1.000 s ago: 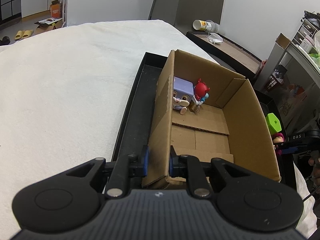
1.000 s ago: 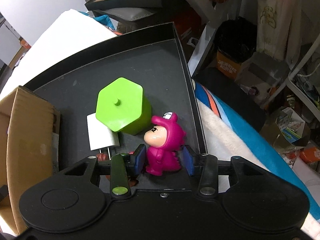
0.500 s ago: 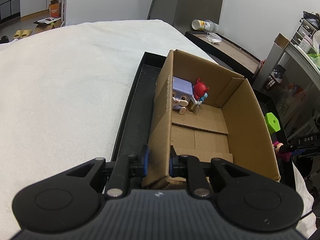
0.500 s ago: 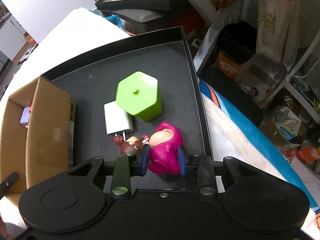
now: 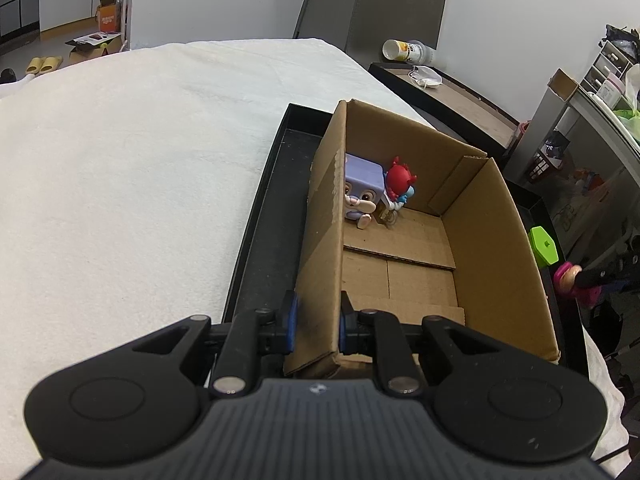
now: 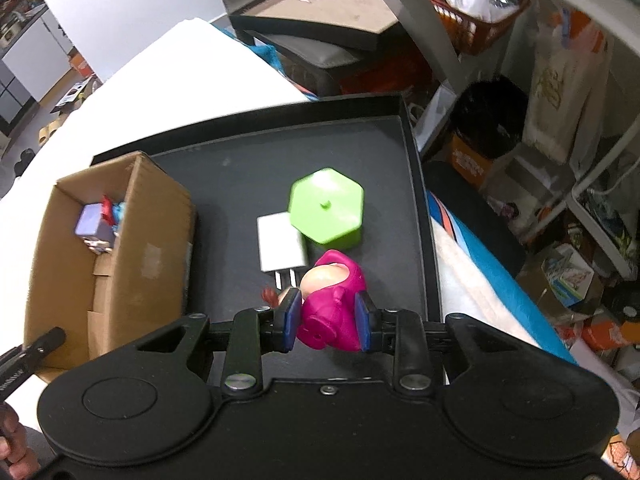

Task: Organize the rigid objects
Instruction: 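Close the right gripper on the pink figure and lift it toward the box, then lower the pink figure into the cardboard box and open the right gripper, then move the right gripper to the brown-haired girl figure and close it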

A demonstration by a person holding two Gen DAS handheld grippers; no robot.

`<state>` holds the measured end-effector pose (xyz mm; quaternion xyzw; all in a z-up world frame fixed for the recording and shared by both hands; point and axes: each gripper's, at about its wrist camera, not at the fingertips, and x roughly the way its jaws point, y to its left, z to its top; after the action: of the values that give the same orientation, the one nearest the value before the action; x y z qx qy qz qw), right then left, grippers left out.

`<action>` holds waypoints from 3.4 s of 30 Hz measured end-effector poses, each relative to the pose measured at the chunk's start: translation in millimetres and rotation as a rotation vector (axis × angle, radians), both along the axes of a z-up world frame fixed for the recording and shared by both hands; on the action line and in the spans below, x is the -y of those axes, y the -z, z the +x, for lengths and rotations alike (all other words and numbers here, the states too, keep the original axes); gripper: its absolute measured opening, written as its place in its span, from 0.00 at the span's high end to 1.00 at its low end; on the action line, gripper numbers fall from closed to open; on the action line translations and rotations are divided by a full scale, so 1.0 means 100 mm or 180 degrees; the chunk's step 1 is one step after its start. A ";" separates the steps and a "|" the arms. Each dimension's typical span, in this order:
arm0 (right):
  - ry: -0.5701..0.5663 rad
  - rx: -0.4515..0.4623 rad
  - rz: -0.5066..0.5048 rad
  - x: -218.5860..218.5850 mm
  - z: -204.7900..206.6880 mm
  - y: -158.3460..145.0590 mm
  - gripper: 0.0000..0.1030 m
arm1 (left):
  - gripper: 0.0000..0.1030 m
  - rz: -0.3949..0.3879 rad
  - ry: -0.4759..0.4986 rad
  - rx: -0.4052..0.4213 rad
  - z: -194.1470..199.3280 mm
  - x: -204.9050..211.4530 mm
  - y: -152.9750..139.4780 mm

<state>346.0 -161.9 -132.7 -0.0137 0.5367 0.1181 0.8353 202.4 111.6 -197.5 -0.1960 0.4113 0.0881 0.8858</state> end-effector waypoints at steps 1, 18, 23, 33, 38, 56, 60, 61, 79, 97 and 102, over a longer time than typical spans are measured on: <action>-0.0021 0.0017 -0.0001 -0.03 0.00 -0.04 0.72 | 0.83 -0.0004 0.0000 0.0001 0.00 0.00 0.00; -0.0399 0.0301 -0.0074 -0.64 -0.08 -0.53 0.72 | 0.82 -0.0052 0.0026 -0.0010 0.00 -0.04 -0.01; -0.0529 0.0359 -0.0090 -0.83 -0.10 -0.62 0.72 | 0.82 -0.0093 0.0033 -0.0027 0.00 -0.04 -0.01; -0.0768 0.0404 -0.0107 -1.20 -0.15 -0.67 0.72 | 0.82 -0.0126 0.0040 -0.0030 0.01 -0.05 -0.01; -0.0837 0.0408 -0.0125 -1.35 -0.17 -0.66 0.72 | 0.82 -0.0119 0.0050 -0.0032 0.00 -0.05 -0.01; -0.1024 0.0583 -0.0374 -1.82 -0.22 -0.47 0.54 | 0.82 -0.0163 0.0058 -0.0020 0.00 -0.07 0.00; -0.1050 0.0615 -0.0393 -1.82 -0.25 -0.50 0.46 | 0.81 -0.0175 0.0054 -0.0014 0.00 -0.08 0.01; -0.1052 0.0603 -0.0395 -1.81 -0.26 -0.50 0.46 | 0.81 -0.0183 0.0048 -0.0013 -0.01 -0.08 0.01; -0.0823 0.0561 -0.0548 -1.21 -0.41 -0.46 0.27 | 0.82 -0.0113 0.0007 0.0097 -0.08 -0.09 -0.11; -0.0524 0.0473 -0.0446 -0.59 -0.38 -0.29 0.19 | 0.85 -0.0034 0.0033 0.0121 -0.10 -0.04 -0.12; -0.0491 0.0442 -0.0389 -0.46 -0.37 -0.18 0.18 | 0.85 -0.0022 0.0025 0.0122 -0.10 -0.03 -0.11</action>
<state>309.3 -116.0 -114.7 -0.1140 0.4811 0.1478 0.8565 192.6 114.8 -186.6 -0.1991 0.3953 0.0795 0.8932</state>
